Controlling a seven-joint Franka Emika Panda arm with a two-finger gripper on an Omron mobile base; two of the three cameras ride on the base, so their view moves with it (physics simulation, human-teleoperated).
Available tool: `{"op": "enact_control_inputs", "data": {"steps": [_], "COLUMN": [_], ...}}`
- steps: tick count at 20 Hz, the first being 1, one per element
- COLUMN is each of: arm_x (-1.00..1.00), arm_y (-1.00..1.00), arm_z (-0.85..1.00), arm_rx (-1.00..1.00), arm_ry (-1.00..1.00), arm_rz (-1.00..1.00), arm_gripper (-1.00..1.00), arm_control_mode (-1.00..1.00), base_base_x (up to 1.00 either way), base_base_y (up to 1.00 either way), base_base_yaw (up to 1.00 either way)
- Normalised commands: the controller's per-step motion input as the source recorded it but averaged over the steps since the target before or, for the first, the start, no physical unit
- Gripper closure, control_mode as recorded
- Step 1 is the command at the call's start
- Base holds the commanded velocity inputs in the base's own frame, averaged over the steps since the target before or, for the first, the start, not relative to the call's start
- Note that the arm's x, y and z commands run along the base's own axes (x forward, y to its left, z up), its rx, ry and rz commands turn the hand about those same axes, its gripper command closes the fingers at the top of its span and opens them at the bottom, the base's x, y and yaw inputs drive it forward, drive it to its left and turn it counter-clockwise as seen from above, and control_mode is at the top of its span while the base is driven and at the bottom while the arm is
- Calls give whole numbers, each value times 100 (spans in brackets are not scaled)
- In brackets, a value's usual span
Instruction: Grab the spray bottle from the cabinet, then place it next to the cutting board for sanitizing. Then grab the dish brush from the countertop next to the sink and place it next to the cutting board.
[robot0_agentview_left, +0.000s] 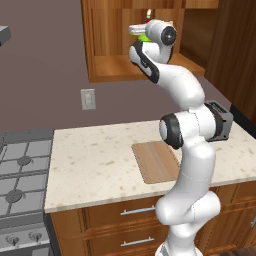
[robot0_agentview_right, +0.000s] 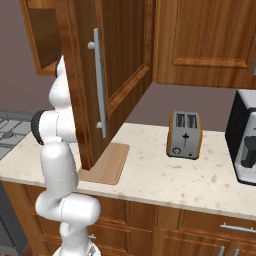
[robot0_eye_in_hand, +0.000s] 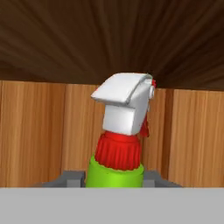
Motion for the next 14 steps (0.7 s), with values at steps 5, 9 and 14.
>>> {"op": "enact_control_inputs", "data": {"steps": [5,9,14], "arm_x": [-100,-100,-100], "arm_y": [0,0,0], "arm_z": [0,-14,-2], "arm_rx": [0,0,0], "arm_ry": [-38,-44,-44], "arm_rz": [0,0,0], "arm_gripper": [100,100,100], "arm_control_mode": [-100,-100,-100], "base_base_x": [0,0,0], "base_base_y": [0,0,0], "base_base_yaw": [0,0,0]}}
